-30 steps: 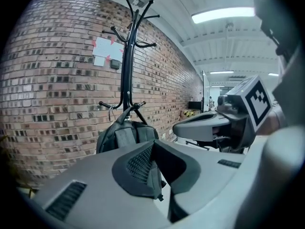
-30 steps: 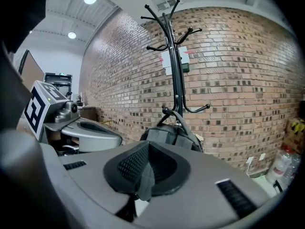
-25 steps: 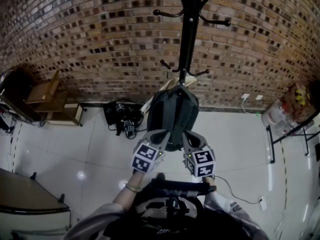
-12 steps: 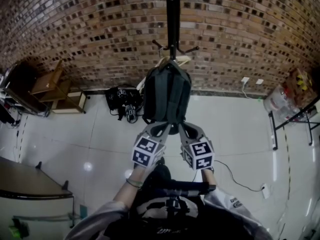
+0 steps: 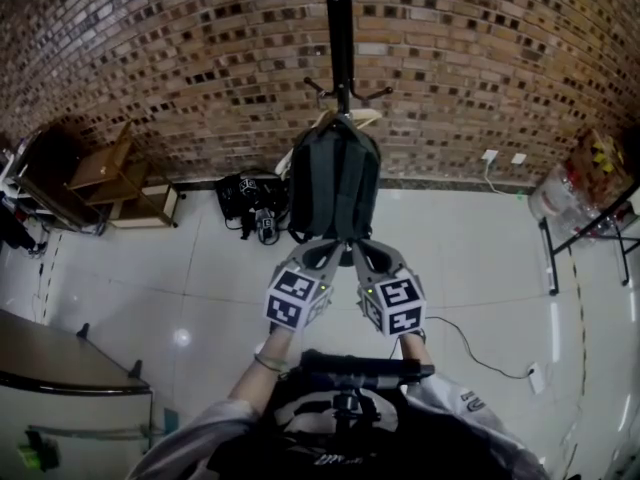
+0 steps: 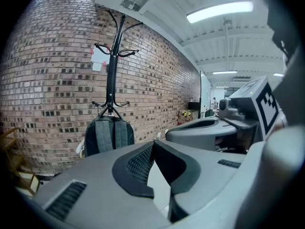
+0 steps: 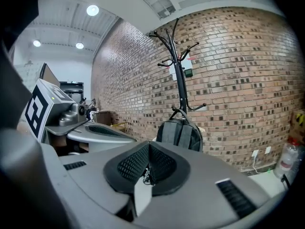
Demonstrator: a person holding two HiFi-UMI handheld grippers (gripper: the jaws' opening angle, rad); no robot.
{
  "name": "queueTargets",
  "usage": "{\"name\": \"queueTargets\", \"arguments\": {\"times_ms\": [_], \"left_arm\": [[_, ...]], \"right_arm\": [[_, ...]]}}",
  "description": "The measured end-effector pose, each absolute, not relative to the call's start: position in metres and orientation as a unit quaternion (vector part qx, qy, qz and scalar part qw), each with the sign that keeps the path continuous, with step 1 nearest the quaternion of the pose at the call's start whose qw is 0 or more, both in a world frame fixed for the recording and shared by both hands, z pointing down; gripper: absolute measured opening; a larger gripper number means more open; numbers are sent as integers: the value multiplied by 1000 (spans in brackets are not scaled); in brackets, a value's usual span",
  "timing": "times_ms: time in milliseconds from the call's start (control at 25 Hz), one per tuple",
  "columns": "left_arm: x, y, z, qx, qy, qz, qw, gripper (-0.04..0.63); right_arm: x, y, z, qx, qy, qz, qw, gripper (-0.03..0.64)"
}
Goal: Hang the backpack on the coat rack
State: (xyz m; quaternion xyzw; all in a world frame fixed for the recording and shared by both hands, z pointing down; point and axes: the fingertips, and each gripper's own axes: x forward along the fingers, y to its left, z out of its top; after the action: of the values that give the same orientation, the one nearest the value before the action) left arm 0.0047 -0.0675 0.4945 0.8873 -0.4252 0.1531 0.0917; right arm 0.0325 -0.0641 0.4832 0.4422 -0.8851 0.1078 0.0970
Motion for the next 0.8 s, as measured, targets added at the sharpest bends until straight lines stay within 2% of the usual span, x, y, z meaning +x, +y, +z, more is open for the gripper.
{"name": "queueTargets", "arguments": {"times_ms": [800], "left_arm": [[-39, -44, 479, 890, -425, 136, 92, 2]], "right_arm": [[-15, -36, 476, 449, -882, 116, 81, 9]]}}
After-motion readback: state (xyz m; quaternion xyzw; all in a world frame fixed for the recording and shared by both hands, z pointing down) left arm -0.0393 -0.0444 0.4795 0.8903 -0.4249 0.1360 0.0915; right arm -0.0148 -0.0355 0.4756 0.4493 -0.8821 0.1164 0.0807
